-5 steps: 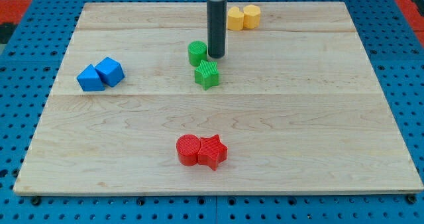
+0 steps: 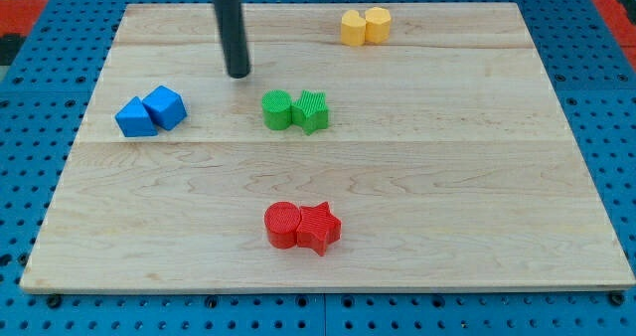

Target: Push the blue cube closer to green circle

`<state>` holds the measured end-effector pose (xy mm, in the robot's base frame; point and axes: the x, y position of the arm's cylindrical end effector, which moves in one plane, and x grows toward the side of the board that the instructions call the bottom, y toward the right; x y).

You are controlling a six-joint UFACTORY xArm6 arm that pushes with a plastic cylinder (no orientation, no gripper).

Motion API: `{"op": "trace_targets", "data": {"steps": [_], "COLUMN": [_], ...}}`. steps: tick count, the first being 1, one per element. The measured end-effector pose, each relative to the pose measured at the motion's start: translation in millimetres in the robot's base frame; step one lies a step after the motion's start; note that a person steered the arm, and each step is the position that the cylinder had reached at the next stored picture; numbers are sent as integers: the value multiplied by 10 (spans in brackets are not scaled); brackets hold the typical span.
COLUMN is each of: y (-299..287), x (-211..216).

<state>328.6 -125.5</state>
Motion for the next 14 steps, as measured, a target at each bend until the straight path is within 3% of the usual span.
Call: {"op": "trace_targets", "data": {"steps": [2, 10, 12, 14], "y": [-785, -943, -1768, -1793], "x": [1, 8, 15, 417]}}
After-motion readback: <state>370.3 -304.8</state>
